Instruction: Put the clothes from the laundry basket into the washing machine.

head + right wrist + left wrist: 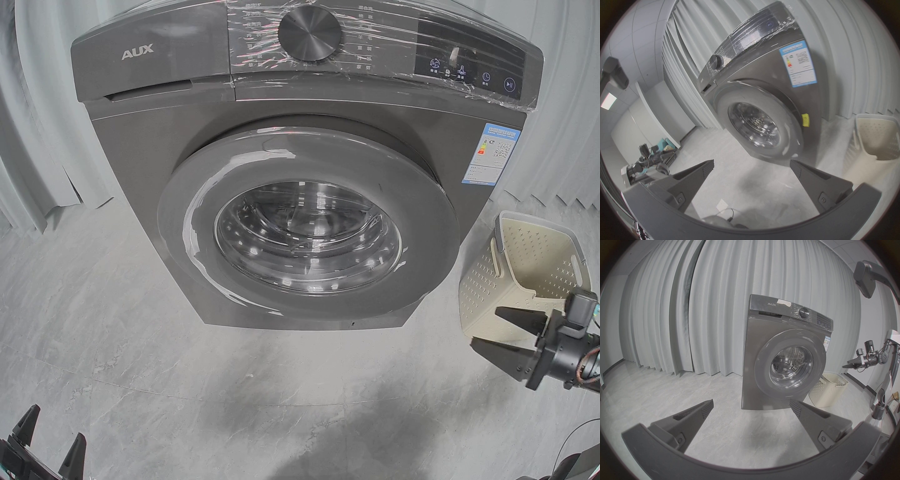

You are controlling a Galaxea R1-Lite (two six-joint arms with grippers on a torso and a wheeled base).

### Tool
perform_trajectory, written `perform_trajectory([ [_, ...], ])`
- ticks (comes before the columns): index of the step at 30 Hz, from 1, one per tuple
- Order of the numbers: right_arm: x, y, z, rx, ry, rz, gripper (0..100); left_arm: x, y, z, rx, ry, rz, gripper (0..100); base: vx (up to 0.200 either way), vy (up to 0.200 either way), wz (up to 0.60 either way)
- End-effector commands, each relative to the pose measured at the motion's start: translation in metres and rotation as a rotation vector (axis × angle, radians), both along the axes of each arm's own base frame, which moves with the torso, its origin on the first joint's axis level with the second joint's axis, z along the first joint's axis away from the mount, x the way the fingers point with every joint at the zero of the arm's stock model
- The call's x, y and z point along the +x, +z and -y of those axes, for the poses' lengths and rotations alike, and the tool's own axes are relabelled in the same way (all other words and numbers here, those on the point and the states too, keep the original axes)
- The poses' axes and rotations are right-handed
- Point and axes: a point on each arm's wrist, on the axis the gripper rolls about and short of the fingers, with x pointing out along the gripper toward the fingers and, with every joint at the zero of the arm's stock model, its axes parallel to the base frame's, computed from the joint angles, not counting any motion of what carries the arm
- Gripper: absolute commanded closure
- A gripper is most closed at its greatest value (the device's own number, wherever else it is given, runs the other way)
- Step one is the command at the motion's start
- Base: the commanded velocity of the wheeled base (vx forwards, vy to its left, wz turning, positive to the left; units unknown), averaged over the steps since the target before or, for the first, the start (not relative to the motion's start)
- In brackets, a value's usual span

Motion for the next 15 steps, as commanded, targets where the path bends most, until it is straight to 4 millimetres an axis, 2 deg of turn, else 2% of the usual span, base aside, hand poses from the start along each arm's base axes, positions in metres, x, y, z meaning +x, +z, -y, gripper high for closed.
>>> perform_trajectory([
  [1, 0.042, -0.027, -0.047, 0.026, 0.065, -0.155, 0, -0.001, 0.000, 0.000, 0.002, -0.003, 0.015, 0, 0.000, 0.000, 0.00],
  [6, 0.046, -0.018, -0.054, 0.050, 0.082, -0.131, 0, -0.001, 0.000, 0.000, 0.005, -0.003, 0.015, 0, 0.000, 0.000, 0.00],
  [15, 0.058, 0.001, -0.059, 0.087, 0.073, -0.061, 0, -0.001, 0.000, 0.001, 0.016, -0.027, 0.014, 0, 0.200, 0.000, 0.00],
])
